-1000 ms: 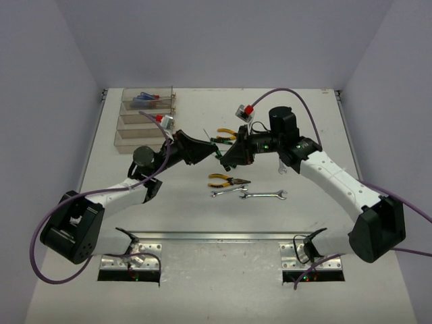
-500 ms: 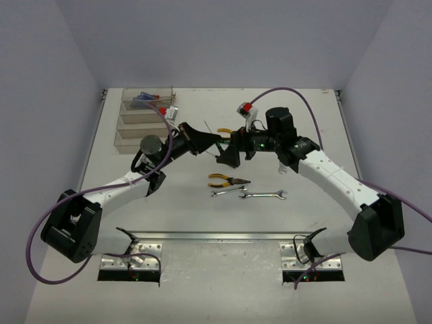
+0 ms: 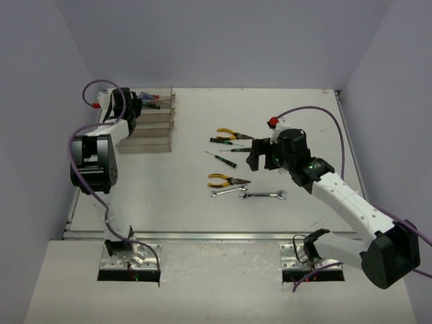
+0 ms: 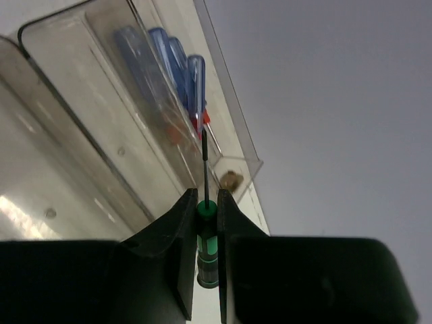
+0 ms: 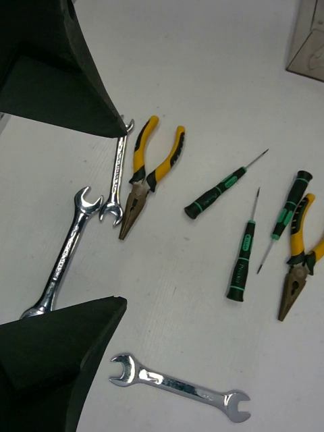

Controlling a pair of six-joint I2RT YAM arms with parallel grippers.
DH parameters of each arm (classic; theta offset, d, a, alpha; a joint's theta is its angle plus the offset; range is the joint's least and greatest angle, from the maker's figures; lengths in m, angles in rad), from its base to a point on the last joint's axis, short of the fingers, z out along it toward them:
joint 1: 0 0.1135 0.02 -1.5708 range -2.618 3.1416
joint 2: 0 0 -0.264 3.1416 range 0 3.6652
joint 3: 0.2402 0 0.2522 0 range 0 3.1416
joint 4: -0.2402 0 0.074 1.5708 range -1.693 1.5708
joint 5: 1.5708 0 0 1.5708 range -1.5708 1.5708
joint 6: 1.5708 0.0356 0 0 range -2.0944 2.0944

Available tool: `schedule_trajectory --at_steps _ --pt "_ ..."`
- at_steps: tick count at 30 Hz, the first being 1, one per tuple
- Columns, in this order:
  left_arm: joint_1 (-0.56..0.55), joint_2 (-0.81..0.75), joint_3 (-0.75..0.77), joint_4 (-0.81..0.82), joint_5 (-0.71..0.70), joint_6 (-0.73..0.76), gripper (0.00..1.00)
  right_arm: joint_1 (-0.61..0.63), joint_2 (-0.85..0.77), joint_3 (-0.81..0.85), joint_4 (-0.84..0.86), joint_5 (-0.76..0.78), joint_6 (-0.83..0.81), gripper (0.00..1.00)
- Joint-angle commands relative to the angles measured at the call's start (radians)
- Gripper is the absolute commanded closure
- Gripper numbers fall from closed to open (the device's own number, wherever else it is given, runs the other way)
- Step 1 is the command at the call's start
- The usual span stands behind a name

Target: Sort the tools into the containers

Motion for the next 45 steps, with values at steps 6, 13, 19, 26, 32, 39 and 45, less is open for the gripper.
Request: schedule_trajectory --at_steps 6,13,19,26,32,39,45 --pt "0.046 0.154 0.191 -0.014 -0.037 -0.072 1.0 -0.003 0.0 -0.048 0.014 -0.007 -0.03 0.01" --pt "0.048 0.208 0.198 -0.02 0.002 -0.081 0.51 -0.002 -0.015 -0.068 0.011 0.008 -0.057 0.01" --pt "0.05 0.136 0.164 -0.025 0.036 -0.09 0.27 -0.003 0.06 -0.014 -0.02 0.005 -0.077 0.01" --pt "0.074 -0.104 0.066 -0.147 0.132 -0.048 0.0 -0.003 0.377 0.227 -0.131 -0.13 -0.236 0.22" --pt "0.054 -0.387 -0.195 -0.052 0.387 0.066 0.0 0.016 0.659 0.468 -0.202 -0.13 -0.325 0.48" --pt "-0.034 -0.583 -0.42 -0.047 0.377 0.232 0.0 0.082 0.876 0.639 -0.238 -0.072 -0.365 0.49" --pt "-0.039 -0.611 -0.502 -0.075 0.353 0.287 0.0 0.112 0.991 0.696 -0.244 -0.059 -0.359 0.65"
